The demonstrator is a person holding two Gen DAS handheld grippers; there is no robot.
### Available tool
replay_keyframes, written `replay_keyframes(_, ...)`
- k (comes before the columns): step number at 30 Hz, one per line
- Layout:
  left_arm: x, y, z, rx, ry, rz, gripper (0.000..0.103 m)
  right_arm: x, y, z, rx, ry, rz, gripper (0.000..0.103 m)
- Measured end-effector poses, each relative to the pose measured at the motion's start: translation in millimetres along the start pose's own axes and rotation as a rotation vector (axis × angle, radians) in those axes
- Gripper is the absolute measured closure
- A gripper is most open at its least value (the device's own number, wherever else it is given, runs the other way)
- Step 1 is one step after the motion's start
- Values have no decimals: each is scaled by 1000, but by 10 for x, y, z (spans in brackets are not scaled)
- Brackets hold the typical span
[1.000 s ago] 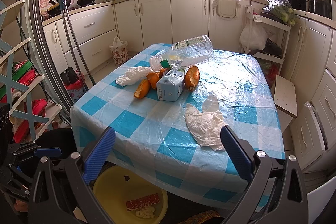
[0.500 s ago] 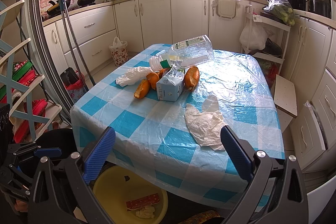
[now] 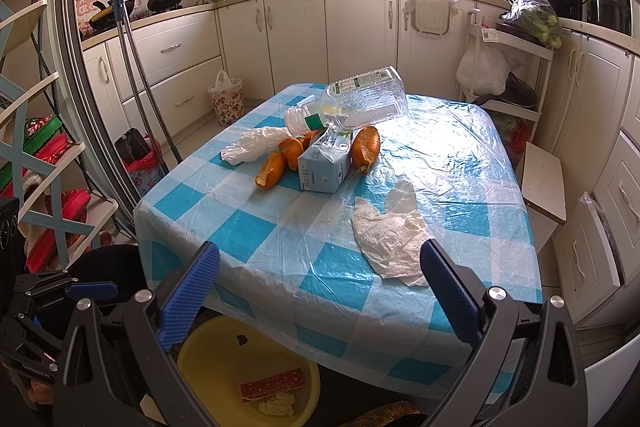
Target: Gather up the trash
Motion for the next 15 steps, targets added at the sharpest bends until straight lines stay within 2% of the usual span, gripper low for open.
replay_keyframes(15,-6,2,3,1,1,0,27,-2,0,-1,0,1,0,7)
Point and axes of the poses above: each gripper's, at about its wrist camera, not at the fingertips, and z roughly the way its jaws point, x to its left, y to its top, the point moved 6 cm from there along z, roughly the way its jaws point, and after that the axes turned 8 degrees about -z, right-handed, at the moved point
